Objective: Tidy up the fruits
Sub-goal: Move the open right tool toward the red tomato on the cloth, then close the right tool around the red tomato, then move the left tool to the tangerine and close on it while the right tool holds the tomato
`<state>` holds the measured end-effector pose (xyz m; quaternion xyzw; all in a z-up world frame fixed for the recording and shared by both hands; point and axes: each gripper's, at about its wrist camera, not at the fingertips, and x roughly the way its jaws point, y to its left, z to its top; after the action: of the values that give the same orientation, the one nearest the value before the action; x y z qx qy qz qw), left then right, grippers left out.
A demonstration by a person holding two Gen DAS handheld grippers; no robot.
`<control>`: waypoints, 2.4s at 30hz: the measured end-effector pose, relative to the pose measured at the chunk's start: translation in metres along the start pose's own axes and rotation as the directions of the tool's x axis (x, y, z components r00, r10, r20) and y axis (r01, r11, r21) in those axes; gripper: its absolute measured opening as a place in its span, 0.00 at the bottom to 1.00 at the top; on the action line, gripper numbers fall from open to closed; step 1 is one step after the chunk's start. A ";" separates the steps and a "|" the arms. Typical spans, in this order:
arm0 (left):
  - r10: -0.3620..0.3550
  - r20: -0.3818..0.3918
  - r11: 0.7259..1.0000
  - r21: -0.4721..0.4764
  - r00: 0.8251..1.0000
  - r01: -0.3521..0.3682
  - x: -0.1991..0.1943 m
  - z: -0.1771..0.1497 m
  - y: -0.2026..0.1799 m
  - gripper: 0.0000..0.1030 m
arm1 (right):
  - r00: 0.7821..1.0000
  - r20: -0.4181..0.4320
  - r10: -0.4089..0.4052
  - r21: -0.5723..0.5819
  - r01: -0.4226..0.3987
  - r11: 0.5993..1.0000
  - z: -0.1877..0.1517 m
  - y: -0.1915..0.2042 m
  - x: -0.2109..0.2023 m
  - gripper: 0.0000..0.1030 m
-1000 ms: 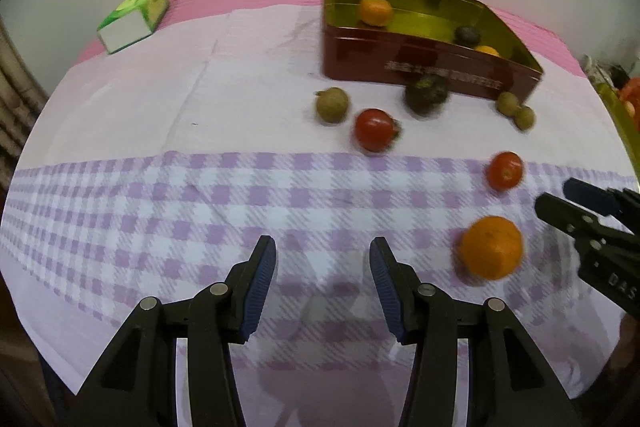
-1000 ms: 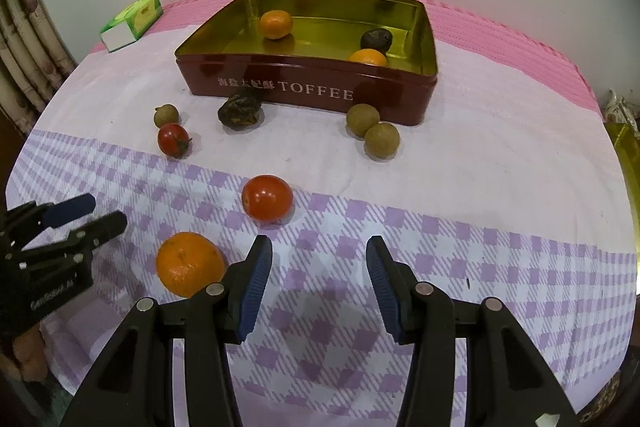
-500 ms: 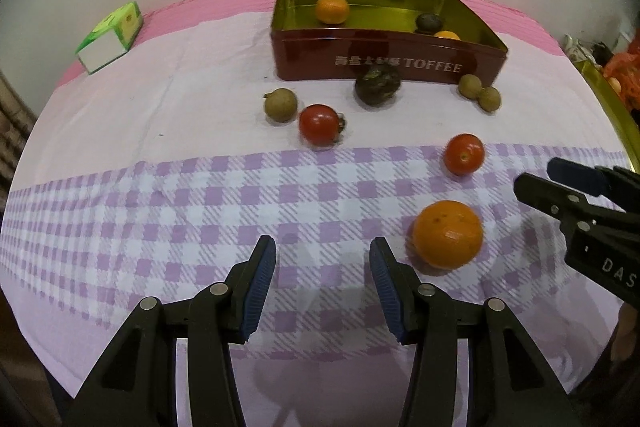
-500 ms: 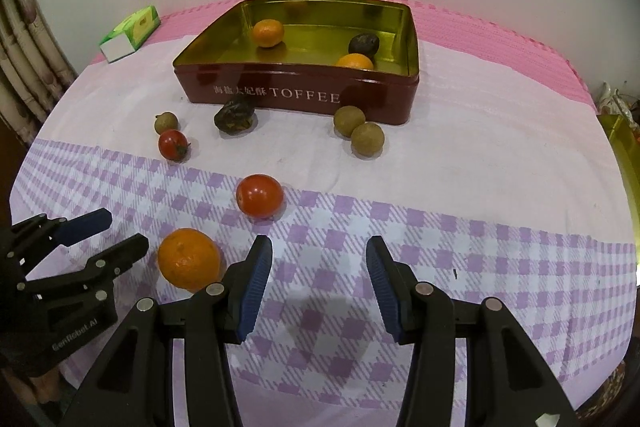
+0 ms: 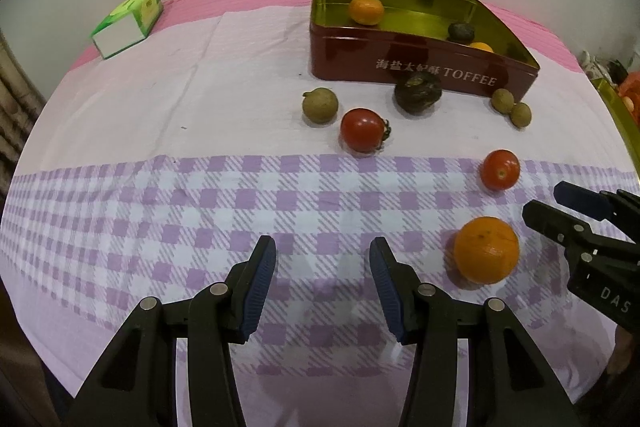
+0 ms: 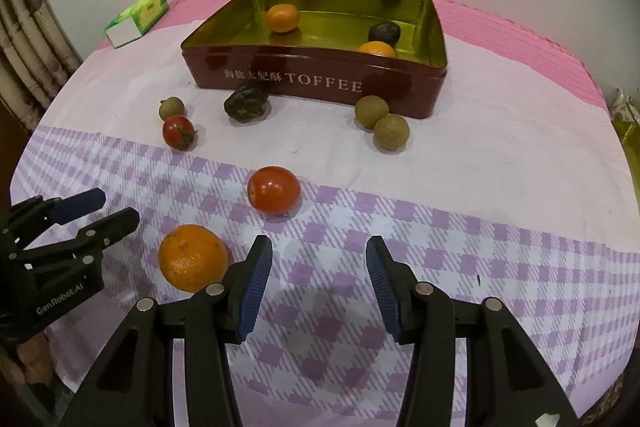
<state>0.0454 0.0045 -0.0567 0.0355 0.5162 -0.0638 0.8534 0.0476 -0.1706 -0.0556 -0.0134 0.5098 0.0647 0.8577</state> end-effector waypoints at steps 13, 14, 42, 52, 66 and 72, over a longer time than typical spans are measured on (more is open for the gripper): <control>0.026 0.026 1.000 -0.001 0.999 -0.026 0.002 0.023 0.018 0.49 | 1.000 -0.004 0.003 -0.022 -0.003 1.000 0.005 0.006 0.005 0.45; 0.026 0.025 1.000 -0.005 0.999 -0.026 0.002 0.024 0.020 0.49 | 1.000 -0.004 0.005 -0.022 -0.005 1.000 0.006 0.006 0.006 0.45; 0.032 0.000 0.999 -0.042 0.999 -0.032 0.019 0.022 0.044 0.49 | 1.000 -0.022 0.000 -0.080 -0.002 0.997 0.021 0.020 0.030 0.45; 0.034 -0.002 0.999 -0.039 0.999 -0.034 0.020 0.022 0.045 0.49 | 1.000 -0.016 -0.019 -0.103 0.017 0.995 0.022 0.023 0.029 0.39; 0.030 -0.002 0.999 -0.039 1.000 -0.030 0.020 0.021 0.043 0.49 | 1.000 -0.008 -0.029 -0.098 0.028 0.995 0.021 0.019 0.026 0.27; 0.017 -0.003 0.999 -0.033 1.000 -0.018 0.018 0.015 0.034 0.49 | 0.999 -0.010 -0.047 -0.063 0.047 0.997 0.017 0.003 0.022 0.27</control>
<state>0.0717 0.0353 -0.0665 0.0259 0.5182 -0.0477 0.8536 0.0724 -0.1644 -0.0661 -0.0528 0.5118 0.0606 0.8553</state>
